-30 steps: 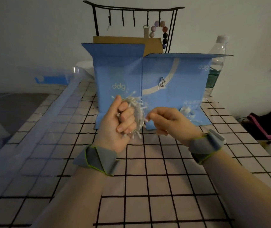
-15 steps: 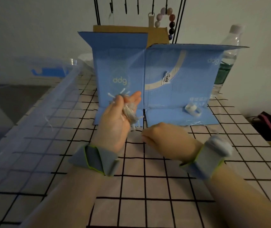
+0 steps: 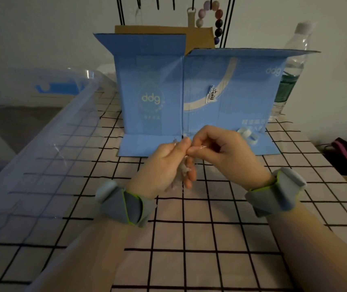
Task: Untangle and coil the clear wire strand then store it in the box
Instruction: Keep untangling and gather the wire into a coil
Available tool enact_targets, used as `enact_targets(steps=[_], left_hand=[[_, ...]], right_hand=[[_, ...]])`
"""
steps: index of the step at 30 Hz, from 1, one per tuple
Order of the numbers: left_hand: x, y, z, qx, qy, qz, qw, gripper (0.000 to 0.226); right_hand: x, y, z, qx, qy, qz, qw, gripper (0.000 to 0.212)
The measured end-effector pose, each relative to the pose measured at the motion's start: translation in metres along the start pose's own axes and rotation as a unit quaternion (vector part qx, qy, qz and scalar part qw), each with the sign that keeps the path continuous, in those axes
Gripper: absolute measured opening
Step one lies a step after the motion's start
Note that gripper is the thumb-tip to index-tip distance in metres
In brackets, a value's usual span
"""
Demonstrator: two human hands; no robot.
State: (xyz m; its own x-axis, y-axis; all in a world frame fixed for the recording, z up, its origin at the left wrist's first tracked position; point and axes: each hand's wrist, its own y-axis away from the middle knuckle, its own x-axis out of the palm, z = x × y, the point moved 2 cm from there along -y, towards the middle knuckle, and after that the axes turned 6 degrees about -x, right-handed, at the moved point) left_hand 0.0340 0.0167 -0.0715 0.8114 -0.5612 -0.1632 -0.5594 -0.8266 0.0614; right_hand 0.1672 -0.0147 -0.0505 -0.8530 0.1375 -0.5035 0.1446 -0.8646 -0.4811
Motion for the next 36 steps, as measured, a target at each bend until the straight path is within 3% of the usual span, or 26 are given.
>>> enact_targets(steps=[3, 9, 13, 15, 19, 22, 27, 30, 32, 33, 36], left_hand=[[0.005, 0.003, -0.004, -0.030, 0.070, 0.061, 0.995, 0.051], [0.002, 0.002, -0.006, -0.037, 0.222, 0.121, 0.967, 0.047], [-0.003, -0.001, -0.005, -0.045, 0.292, 0.179, 0.938, 0.059], [-0.002, -0.001, -0.005, -0.041, 0.304, 0.200, 0.931, 0.061], [0.000, -0.002, -0.005, -0.043, 0.332, 0.193, 0.922, 0.056], [-0.001, -0.004, -0.001, -0.027, 0.343, 0.219, 0.913, 0.048], [-0.006, -0.003, 0.000, -0.011, 0.355, 0.249, 0.901, 0.035], [-0.010, -0.005, -0.002, 0.006, 0.450, 0.268, 0.852, 0.032], [-0.015, -0.007, -0.004, 0.020, 0.521, 0.298, 0.800, 0.036], [-0.018, -0.007, -0.007, 0.032, 0.548, 0.291, 0.784, 0.037], [-0.020, -0.007, -0.012, 0.050, 0.553, 0.155, 0.817, 0.043]], right_hand=[[-0.004, 0.000, -0.004, 0.078, -0.141, -0.033, 0.986, 0.015], [-0.008, 0.005, -0.020, 0.145, -0.248, -0.020, 0.958, 0.014], [-0.001, 0.011, -0.024, 0.149, -0.380, 0.113, 0.906, 0.063], [0.004, 0.012, -0.017, 0.127, -0.401, 0.136, 0.897, 0.066], [0.008, 0.007, -0.005, 0.130, -0.319, 0.088, 0.935, 0.021], [0.006, 0.006, -0.005, 0.145, -0.291, 0.074, 0.943, 0.014], [-0.001, 0.005, -0.013, 0.157, -0.236, 0.076, 0.956, 0.029], [-0.012, 0.004, -0.018, 0.179, -0.161, 0.050, 0.969, 0.028], [-0.016, 0.006, -0.021, 0.201, -0.120, 0.061, 0.970, 0.028], [-0.017, 0.008, -0.022, 0.208, -0.100, 0.063, 0.971, 0.031], [-0.017, 0.011, -0.027, 0.186, 0.040, 0.064, 0.980, 0.037]])
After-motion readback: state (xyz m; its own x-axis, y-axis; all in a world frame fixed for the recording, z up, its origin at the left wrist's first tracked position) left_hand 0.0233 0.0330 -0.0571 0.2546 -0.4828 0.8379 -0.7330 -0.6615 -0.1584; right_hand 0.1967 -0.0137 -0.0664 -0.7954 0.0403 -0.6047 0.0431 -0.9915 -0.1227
